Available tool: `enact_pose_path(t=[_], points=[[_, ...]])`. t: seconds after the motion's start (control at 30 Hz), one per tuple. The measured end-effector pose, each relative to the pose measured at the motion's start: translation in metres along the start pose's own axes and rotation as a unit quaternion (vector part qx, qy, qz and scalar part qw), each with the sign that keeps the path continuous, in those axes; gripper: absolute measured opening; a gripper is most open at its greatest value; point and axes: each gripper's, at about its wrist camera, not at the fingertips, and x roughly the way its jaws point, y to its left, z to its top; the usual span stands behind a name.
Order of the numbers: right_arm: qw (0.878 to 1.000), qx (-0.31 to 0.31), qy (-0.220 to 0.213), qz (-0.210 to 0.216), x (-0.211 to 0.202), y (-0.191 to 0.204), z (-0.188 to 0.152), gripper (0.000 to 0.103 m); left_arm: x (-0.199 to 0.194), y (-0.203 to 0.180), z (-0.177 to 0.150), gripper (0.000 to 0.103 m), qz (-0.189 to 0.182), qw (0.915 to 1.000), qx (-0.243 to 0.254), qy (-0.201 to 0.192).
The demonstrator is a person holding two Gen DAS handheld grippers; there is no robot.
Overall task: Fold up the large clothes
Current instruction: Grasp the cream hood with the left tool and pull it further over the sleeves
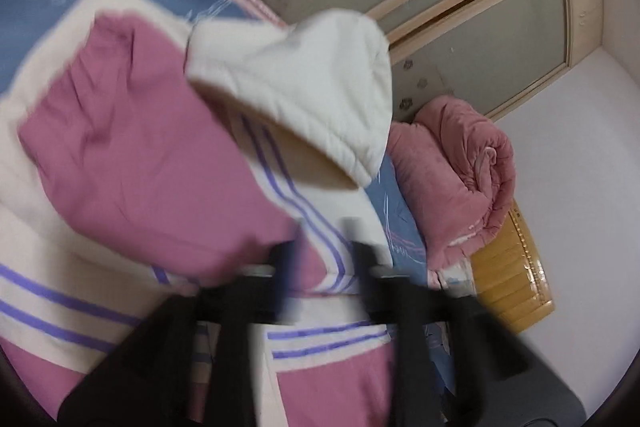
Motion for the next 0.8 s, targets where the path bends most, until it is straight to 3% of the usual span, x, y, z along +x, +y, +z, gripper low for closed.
enact_pose_path(t=[0.03, 0.13, 0.33, 0.47, 0.53, 0.57, 0.6, 0.63, 0.67, 0.73, 0.8], points=[[1.0, 0.001, 0.002, -0.001, 0.001, 0.0, -0.001, 0.102, 0.002, 0.001, -0.002, 0.1, 0.005, 0.9998, -0.016, -0.013], [1.0, 0.012, 0.004, 0.004, 0.003, -0.001, -0.001, 0.102, 0.013, -0.006, -0.002, 0.101, -0.028, 0.9983, -0.045, -0.024], [1.0, 0.014, 0.014, 0.008, 0.011, 0.001, -0.001, 0.102, 0.05, -0.032, 0.021, 0.101, -0.048, 0.9971, -0.041, -0.043], [1.0, 0.007, 0.018, 0.011, 0.012, 0.003, 0.0, 0.102, 0.083, -0.023, 0.041, 0.097, -0.059, 0.9947, -0.073, -0.042], [1.0, 0.007, 0.017, 0.011, 0.013, 0.002, 0.001, 0.102, 0.102, -0.012, 0.048, 0.089, -0.047, 0.9938, -0.094, -0.036], [1.0, 0.007, 0.018, 0.012, 0.013, 0.002, 0.001, 0.102, 0.105, -0.008, 0.05, 0.075, -0.046, 0.9933, -0.1, -0.036], [1.0, 0.005, 0.02, 0.012, 0.014, 0.002, 0.002, 0.102, 0.11, -0.006, 0.052, 0.042, -0.046, 0.9928, -0.105, -0.035], [1.0, 0.003, 0.023, 0.011, 0.014, 0.003, 0.002, 0.102, 0.113, -0.007, 0.055, 0.019, -0.063, 0.9922, -0.102, -0.033], [1.0, 0.0, 0.023, 0.011, 0.015, 0.003, 0.002, 0.102, 0.108, -0.012, 0.056, 0.01, -0.07, 0.9927, -0.089, -0.042], [1.0, -0.003, 0.023, 0.009, 0.015, 0.003, 0.002, 0.102, 0.082, -0.031, 0.057, 0.008, -0.081, 0.9927, -0.024, -0.086], [1.0, -0.003, 0.026, 0.007, 0.016, 0.001, 0.002, 0.102, 0.06, -0.041, 0.06, 0.006, -0.073, 0.9923, 0.007, -0.1]])
